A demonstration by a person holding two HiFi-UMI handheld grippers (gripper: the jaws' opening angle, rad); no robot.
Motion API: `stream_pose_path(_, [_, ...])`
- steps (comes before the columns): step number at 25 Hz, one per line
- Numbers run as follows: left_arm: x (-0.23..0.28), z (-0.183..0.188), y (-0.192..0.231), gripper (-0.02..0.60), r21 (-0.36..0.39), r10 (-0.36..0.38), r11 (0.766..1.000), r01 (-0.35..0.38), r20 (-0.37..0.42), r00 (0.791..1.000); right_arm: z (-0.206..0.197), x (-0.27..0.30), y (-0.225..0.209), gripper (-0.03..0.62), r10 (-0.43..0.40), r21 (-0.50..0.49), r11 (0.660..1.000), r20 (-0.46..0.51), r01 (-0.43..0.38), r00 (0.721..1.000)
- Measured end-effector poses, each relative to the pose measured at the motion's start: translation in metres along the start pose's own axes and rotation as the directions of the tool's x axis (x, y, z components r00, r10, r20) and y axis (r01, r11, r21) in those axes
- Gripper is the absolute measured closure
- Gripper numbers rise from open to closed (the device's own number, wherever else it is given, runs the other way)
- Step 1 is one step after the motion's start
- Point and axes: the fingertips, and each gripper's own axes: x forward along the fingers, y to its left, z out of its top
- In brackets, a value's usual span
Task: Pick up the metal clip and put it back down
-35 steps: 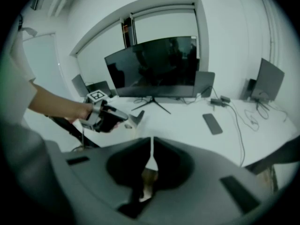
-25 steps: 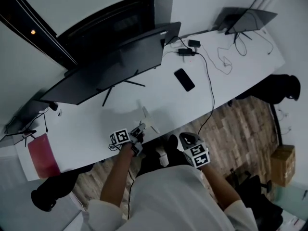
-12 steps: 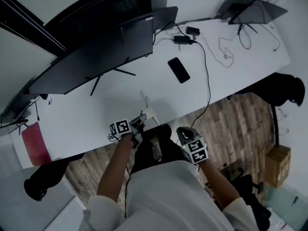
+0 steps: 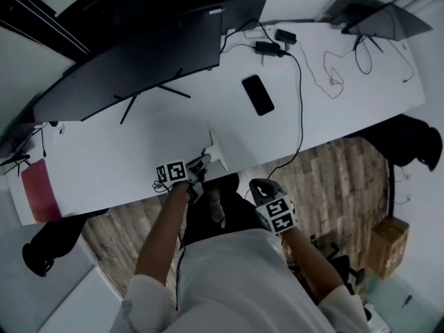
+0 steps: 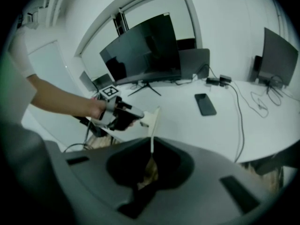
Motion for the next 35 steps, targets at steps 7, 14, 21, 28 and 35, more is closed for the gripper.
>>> stream_pose_path(7, [0.018, -0.007, 0.015, 0.545, -0.006, 0.006, 1.0, -0.006, -0.015, 1.0, -0.005, 0.009, -0.01, 0.557, 0.023, -0.007, 1.0, -0.035, -0.023, 0.999])
stream_pose_path(14, [0.039, -0.015, 0.014, 0.545, 0.013, -0.009, 1.0, 0.01, -0.048, 0.999, -0.014, 0.017, -0.02, 0.557, 0.037, 0.004, 0.999, -0.065, -0.037, 0.997])
stream_pose_path(21, [0.048, -0.014, 0.014, 0.543, 0.003, -0.016, 1.0, 0.017, -0.059, 0.998, -0.013, 0.022, -0.03, 0.557, 0.044, 0.009, 0.999, -0.069, -0.044, 0.997])
stream_pose_path(28, [0.045, -0.013, 0.022, 0.45, 0.032, 0.051, 0.998, -0.05, -0.061, 0.997, -0.01, 0.025, -0.031, 0.557, 0.053, 0.015, 0.999, -0.059, -0.053, 0.997])
stream_pose_path(35, [0.033, -0.004, 0.016, 0.411, 0.031, 0.058, 0.998, -0.057, -0.027, 0.998, -0.008, 0.021, -0.031, 0.557, 0.057, 0.008, 0.998, -0.042, -0.057, 0.997])
